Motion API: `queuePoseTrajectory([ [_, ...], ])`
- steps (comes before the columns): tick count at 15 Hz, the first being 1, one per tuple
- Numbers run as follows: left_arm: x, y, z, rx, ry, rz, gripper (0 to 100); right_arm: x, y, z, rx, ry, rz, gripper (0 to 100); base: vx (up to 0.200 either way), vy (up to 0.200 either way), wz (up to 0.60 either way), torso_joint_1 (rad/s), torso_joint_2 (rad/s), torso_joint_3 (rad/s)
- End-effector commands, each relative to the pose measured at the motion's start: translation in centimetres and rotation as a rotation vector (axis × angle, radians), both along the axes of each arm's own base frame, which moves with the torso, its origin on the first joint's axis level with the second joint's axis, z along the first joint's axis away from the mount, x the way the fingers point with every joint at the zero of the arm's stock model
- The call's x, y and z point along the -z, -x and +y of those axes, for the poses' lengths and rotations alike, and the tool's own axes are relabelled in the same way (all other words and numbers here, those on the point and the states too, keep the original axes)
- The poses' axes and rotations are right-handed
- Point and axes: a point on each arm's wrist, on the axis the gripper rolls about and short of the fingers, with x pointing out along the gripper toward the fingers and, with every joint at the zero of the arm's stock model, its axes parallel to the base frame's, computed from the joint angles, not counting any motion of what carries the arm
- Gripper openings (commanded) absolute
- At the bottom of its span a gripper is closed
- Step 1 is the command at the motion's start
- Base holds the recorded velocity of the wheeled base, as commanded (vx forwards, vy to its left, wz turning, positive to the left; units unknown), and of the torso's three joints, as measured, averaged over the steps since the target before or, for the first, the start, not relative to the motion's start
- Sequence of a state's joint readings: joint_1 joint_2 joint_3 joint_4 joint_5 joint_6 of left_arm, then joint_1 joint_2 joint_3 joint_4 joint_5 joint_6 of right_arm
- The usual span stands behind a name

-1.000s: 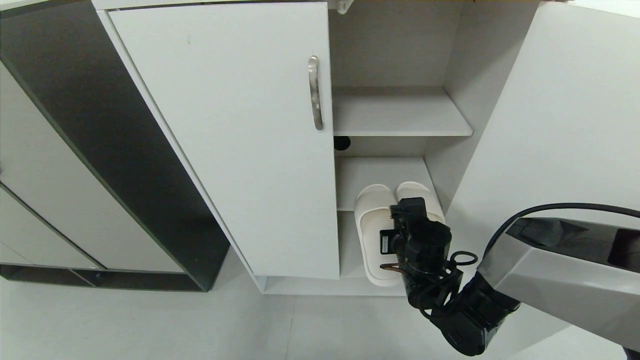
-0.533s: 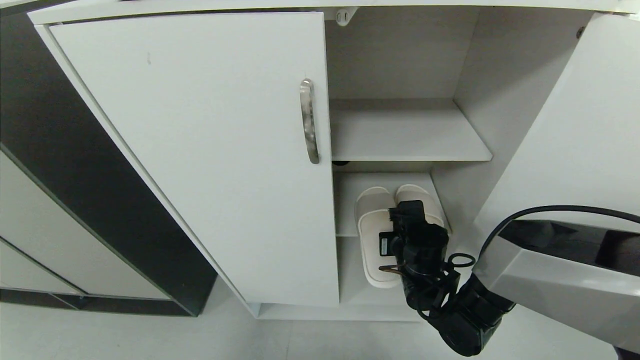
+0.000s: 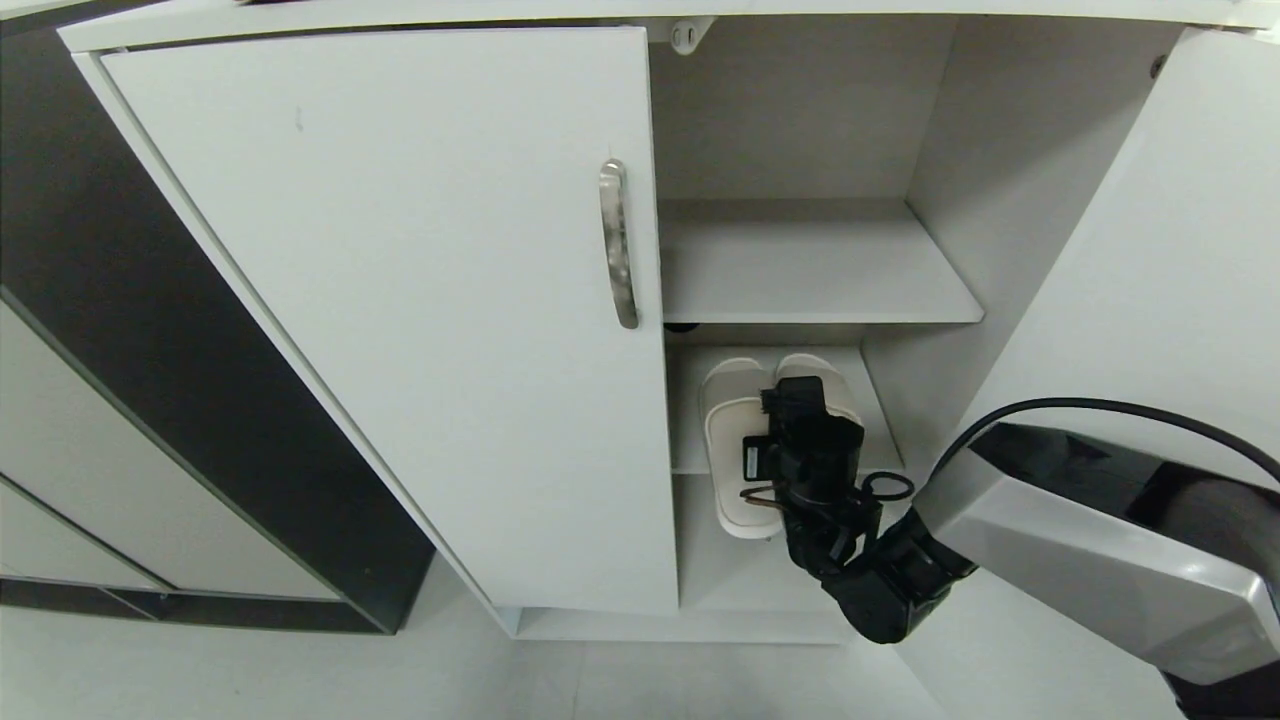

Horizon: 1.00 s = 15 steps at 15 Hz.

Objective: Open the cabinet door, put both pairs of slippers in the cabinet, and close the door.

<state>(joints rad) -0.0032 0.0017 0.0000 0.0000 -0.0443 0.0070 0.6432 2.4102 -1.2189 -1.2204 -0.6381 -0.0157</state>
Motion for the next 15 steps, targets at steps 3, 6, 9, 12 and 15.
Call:
queuePoseTrajectory([
  [3,0.0,0.0,0.0,0.000,-0.001,0.000,0,-0.7,-3.4,-0.5,0.040,-0.019,-0.027,0,0.000,0.000,0.00,0.000,0.00,0.000],
  [6,0.0,0.0,0.0,-0.001,0.001,0.001,0,-1.1,-4.3,-0.6,0.053,-0.021,-0.028,0,0.000,0.000,0.00,0.000,0.00,0.000],
  [9,0.0,0.0,0.0,-0.001,0.001,0.001,0,-0.7,-4.5,-0.4,0.043,-0.016,-0.019,0,0.000,0.000,0.00,0.000,0.00,0.000],
  [12,0.0,0.0,0.0,-0.001,0.001,0.000,0,-0.8,-4.7,-0.5,0.045,-0.020,-0.026,0,0.000,0.000,0.00,0.000,0.00,0.000],
  [15,0.0,0.0,0.0,-0.001,0.001,0.001,0,-0.4,-4.9,-0.5,0.046,-0.017,-0.019,0,0.000,0.000,0.00,0.000,0.00,0.000],
])
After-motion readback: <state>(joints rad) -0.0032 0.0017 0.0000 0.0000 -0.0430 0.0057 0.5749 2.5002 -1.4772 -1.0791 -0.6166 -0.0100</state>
